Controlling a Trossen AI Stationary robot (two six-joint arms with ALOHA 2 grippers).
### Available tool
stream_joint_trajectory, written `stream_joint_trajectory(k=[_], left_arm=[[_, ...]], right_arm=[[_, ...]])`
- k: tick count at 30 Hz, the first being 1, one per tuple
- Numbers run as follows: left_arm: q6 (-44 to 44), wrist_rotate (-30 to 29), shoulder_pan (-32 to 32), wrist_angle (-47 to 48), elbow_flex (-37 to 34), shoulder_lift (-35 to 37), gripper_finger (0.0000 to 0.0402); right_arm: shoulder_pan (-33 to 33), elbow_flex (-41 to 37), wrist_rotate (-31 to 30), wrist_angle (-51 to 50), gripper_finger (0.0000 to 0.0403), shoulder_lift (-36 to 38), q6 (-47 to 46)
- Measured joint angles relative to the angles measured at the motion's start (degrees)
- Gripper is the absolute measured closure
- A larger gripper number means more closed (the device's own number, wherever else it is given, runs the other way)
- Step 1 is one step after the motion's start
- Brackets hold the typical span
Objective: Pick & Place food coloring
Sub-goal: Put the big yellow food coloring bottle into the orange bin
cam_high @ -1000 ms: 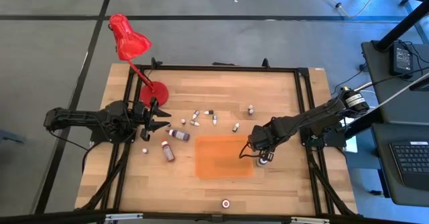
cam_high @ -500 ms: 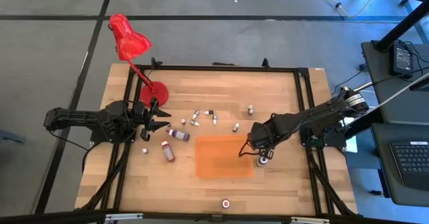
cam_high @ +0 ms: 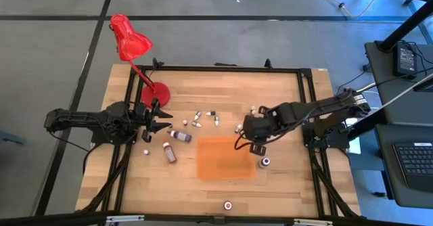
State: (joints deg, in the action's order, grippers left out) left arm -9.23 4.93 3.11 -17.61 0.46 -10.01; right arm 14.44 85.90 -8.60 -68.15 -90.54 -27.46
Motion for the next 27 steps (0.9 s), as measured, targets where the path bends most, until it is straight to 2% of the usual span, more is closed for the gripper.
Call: stream_joint_trajectory(k=[10, 27], left_arm=[[0.0, 0.0, 0.0, 1.2, 0.0, 0.0, 0.0249], [0.0, 0.0, 0.0, 2.9, 0.0, 0.0, 0.0249]], right_arm=[[-0.1, 0.1, 5.3, 1.1, 0.0278, -8.2, 2.8], [-0.6, 0.1, 3.9, 1.5, 0.0277, -17.7, 4.3]])
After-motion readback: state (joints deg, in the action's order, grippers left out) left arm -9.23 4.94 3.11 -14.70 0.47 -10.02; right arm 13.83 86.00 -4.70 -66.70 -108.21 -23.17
